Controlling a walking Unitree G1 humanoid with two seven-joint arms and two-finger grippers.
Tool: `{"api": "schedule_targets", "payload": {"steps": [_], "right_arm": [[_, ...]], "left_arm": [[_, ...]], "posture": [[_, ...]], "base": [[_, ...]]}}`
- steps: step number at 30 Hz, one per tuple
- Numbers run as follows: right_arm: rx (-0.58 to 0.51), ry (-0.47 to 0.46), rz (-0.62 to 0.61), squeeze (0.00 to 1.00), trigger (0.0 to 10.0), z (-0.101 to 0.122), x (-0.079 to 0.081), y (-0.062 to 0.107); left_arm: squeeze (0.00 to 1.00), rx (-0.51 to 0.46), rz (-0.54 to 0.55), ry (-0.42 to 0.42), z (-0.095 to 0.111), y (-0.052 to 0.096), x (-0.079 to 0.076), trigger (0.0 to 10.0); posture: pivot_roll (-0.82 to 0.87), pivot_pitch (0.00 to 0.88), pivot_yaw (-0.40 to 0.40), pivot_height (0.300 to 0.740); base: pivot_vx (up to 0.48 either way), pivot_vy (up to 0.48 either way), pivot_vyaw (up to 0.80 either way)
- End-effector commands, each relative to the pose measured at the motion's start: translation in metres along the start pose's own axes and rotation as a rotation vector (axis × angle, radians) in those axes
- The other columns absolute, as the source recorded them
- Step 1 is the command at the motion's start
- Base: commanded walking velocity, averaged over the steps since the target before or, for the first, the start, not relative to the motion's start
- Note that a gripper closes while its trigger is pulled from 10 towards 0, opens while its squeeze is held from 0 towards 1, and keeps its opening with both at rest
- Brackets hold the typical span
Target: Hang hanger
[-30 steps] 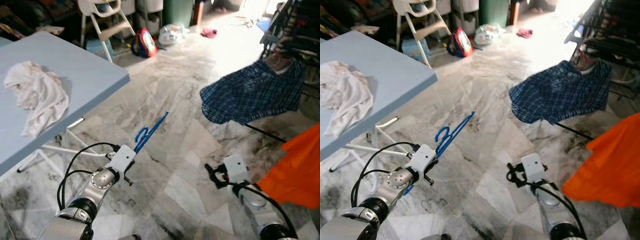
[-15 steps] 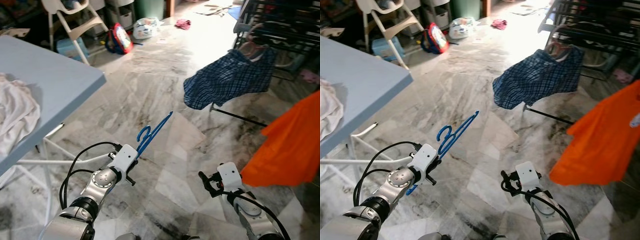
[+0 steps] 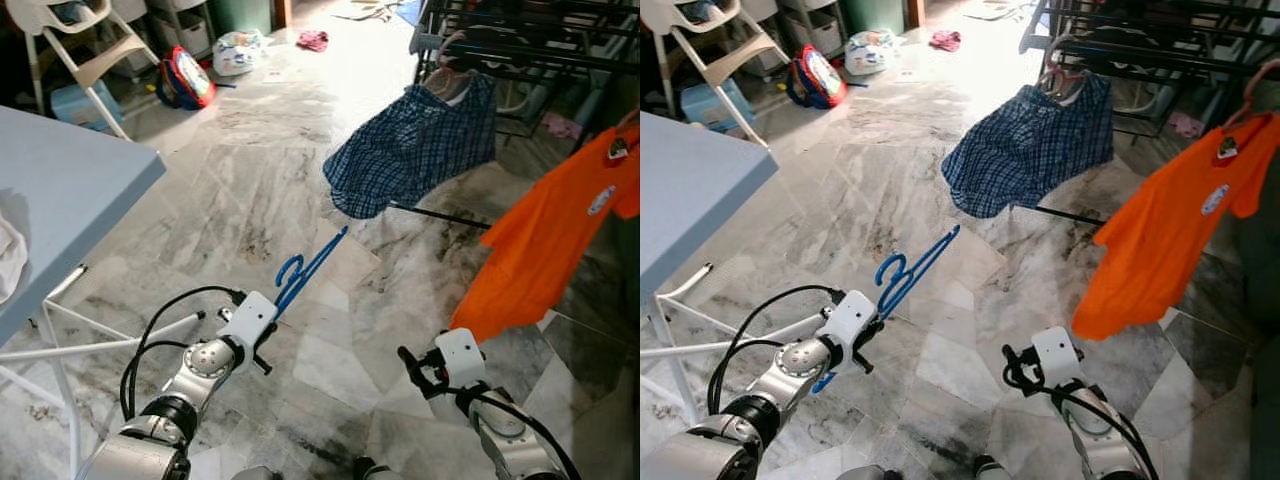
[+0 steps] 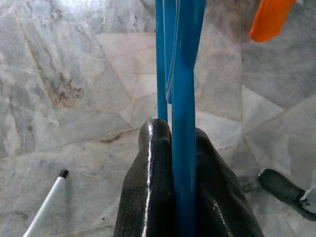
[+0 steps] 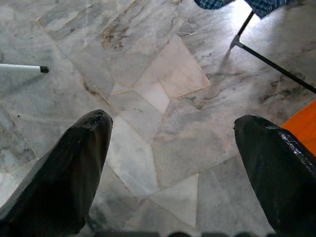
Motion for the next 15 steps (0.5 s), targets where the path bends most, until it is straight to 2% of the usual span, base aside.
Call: {"api": "schedule_targets", "payload": {"steps": [1, 5, 15], "right_arm": [[0.012, -0.003, 0.014, 0.00, 10.0, -0.0026, 0.0055, 0.0000], [0.010, -0.003, 0.016, 0.00, 10.0, -0.0021, 0.0079, -0.0005], [0.010, 0.004, 0.022, 0.00, 10.0, -0.0018, 0.0117, -0.0014]], "left_arm": [[0.00, 0.026, -0.010, -0.008, -0.0096, 0.0037, 0.0001, 10.0], [0.00, 0.034, -0.008, -0.011, -0.0115, 0.0044, 0.0006, 10.0], [0.00, 0.032, -0.027, -0.013, -0.0125, 0.0036, -0.0050, 10.0]], "posture": [[0.01, 0.187, 0.066, 0.740], [0.01, 0.189, 0.069, 0.740], [0.00, 0.192, 0.073, 0.740]], "base": [[0.000, 0.307, -0.62], [0.000, 0.332, 0.00], [0.000, 0.480, 0.00]]}}
Point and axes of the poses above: a point about 5 cm out from each wrist's last joint towards the gripper, its own y axis pointing back from the gripper into the wrist, its own z axis along the axis of the wrist's last joint, x = y × z, the point moved 3 cm from there along -y, pointing out of the wrist towards the gripper, and after that the axes turned 4 degrees about y, right-handed, at the moved point
